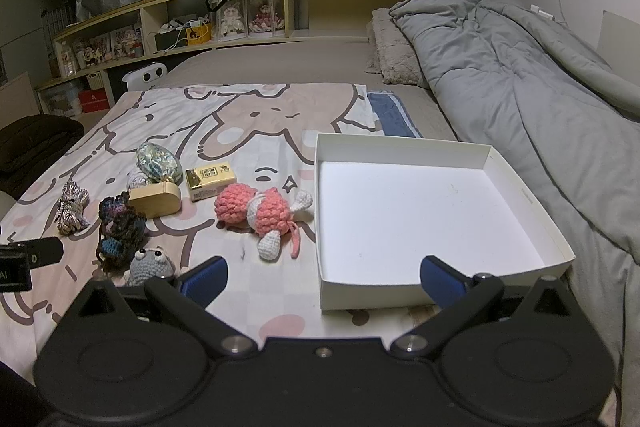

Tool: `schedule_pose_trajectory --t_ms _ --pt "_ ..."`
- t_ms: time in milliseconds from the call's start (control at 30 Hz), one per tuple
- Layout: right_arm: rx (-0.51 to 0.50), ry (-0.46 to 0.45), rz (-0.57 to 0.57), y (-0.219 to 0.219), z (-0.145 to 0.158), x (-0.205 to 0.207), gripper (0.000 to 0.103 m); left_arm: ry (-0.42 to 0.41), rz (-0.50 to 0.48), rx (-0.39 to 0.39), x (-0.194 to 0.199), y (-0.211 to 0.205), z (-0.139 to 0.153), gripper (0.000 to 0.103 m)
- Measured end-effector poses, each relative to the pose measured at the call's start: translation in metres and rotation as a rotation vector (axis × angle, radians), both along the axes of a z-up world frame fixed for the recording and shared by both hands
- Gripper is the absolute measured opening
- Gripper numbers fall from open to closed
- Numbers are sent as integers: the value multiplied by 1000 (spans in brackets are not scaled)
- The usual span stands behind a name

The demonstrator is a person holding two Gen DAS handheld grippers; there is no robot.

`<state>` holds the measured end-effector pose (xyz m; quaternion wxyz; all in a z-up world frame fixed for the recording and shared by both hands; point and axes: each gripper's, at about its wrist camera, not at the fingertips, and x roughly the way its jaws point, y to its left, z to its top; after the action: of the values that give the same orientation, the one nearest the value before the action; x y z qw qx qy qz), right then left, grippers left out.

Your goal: Organize objects

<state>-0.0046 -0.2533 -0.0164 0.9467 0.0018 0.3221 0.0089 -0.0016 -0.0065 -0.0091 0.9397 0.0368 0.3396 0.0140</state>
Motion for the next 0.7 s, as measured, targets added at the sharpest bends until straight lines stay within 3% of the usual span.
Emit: schedule_pose_trajectory --t_ms 700 --pt "-1 3 0 0 -4 0 103 2 -5 -2 -2 -1 -6 103"
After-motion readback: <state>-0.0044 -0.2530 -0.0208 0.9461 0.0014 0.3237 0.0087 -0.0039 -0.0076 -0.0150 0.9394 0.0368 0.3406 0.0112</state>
